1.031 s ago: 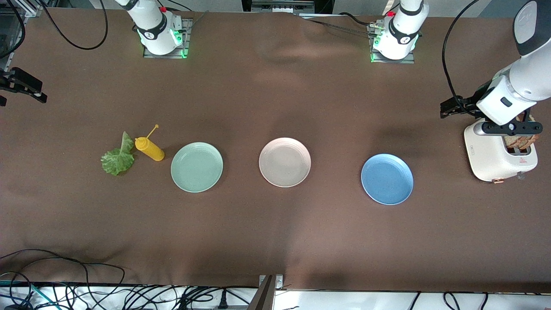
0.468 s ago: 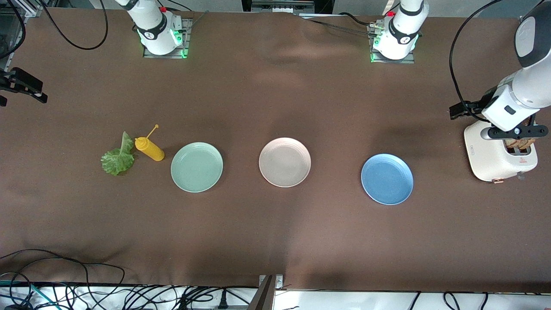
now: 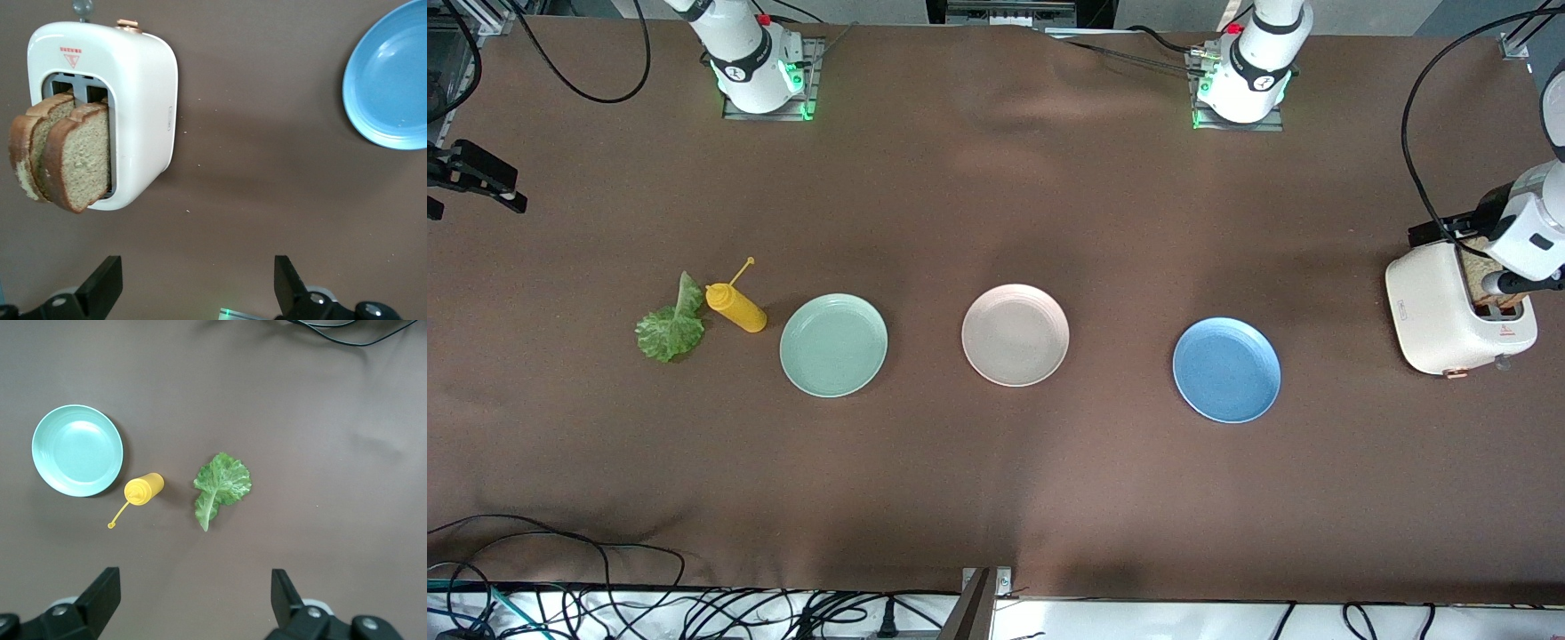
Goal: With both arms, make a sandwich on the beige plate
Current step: 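Grasp a bread slice with the left gripper and lift it from the toaster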
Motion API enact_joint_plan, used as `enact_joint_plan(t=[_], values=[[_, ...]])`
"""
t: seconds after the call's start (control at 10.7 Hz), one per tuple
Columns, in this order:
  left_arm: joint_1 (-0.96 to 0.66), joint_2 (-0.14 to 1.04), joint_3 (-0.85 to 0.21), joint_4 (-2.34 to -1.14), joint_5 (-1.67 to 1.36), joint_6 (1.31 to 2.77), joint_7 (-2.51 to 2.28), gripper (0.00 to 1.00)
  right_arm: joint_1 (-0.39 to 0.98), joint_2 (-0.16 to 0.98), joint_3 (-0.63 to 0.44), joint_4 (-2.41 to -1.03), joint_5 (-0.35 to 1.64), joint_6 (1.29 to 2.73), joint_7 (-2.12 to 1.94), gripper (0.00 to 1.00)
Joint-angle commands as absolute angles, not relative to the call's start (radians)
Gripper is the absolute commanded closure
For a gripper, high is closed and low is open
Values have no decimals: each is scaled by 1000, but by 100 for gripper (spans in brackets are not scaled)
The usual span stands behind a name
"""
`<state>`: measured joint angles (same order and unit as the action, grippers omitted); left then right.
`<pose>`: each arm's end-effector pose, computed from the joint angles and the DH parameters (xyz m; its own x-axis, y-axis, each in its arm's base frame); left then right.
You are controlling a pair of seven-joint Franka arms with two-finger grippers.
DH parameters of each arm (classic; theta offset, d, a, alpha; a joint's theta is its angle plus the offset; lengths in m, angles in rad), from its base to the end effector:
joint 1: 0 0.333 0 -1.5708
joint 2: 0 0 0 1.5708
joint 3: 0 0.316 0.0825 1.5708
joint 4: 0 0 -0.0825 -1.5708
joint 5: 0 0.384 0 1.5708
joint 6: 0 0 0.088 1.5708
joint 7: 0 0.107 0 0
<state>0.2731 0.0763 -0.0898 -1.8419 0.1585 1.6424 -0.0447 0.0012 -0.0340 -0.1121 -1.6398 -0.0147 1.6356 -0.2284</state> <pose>0.5391 0.1171 0.4629 0.9416 0.2064 -0.2662 0.1699 -0.9734 -0.1537 0.5459 -0.0633 0.6162 0.9926 0.1182 0.0263 0.1177 -0.9929 0.0173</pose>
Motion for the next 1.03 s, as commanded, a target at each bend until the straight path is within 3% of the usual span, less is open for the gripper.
enact_joint_plan(t=[0.0,0.19,0.94], values=[[345,116,-97,-1845,184,1687,17,0,-2,-26,-109,-1620,2,1620,-222,0],[420,158,-98,-1844,208,1730,92,0,-2,-26,-109,-1620,0,1618,-222,0],[476,241,-95,-1841,253,1798,120,0,-2,-26,-109,-1620,0,1618,-222,0]])
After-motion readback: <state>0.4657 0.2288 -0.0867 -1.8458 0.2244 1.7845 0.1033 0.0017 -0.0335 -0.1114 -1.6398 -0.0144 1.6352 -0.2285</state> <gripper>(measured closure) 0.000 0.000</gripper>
